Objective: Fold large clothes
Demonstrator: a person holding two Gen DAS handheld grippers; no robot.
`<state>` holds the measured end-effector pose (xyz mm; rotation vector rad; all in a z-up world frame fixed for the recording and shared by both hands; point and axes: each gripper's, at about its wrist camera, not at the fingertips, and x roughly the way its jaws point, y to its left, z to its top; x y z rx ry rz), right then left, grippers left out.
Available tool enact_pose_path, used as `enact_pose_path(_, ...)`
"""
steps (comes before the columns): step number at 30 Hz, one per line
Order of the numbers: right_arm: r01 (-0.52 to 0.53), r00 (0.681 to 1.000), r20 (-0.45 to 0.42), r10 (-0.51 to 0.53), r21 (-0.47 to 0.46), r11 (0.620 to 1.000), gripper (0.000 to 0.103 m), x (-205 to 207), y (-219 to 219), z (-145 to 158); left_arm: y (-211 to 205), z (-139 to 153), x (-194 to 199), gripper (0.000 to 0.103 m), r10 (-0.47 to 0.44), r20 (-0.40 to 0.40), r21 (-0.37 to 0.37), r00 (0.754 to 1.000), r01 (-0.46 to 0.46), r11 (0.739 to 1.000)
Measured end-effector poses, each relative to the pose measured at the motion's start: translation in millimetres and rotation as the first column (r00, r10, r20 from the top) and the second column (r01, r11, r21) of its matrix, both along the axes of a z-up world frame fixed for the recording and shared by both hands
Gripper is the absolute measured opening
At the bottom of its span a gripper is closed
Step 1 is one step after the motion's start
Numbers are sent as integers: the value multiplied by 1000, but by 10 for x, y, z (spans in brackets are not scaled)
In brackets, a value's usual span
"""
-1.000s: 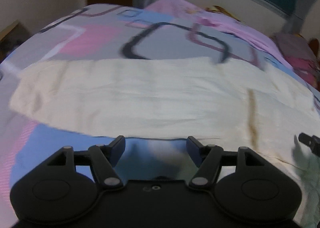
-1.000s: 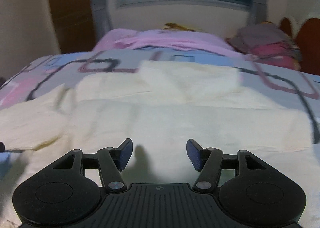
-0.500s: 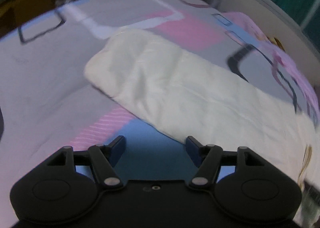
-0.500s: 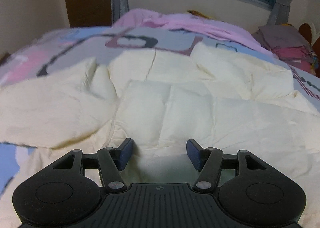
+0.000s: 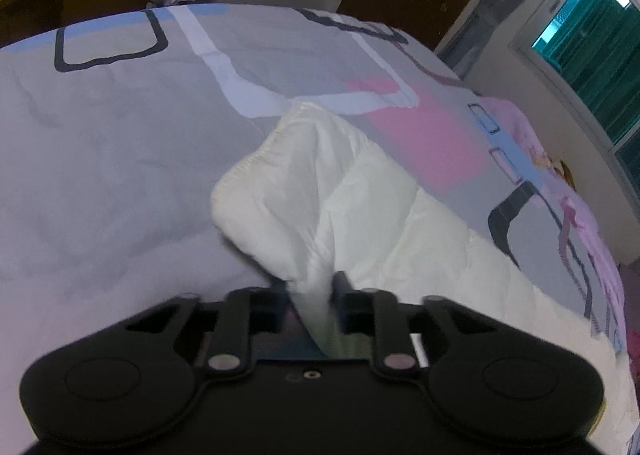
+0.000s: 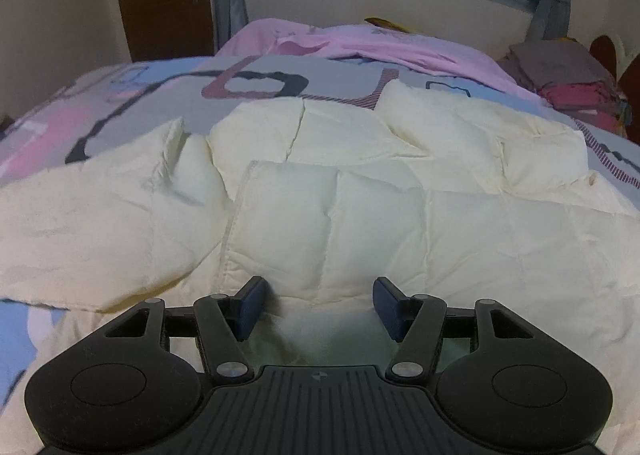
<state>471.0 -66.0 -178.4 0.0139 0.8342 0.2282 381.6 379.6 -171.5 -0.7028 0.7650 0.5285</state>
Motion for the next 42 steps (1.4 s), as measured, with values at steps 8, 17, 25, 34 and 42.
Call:
enact_pose_path(8,21,1000,6,-21,22,1000,60,-68,-83,99,-170,266,4,5,-53,70,76,996,48,996)
enact_pose_path(17,53,997,43,-56,71,996,60,-241,-365,308,-1148,967,141,5,-354,187,273,916,298,915)
enact_pose_path(25,117,990,67,-122,76,990,60,-502,-915,463,-2572,1080,321,5,-665,189,335,722,589,735)
enact_pose_path(34,202,977,50,-207,90,975,60,-787,-1604,474,-3936,370,414,6,-837,12,292,548,799,527)
enact_pose_path(42,161,986,19,-168,200,966,60,-769,-1690,533,-3933,294,381,62,-837,-78,307,541,812,496)
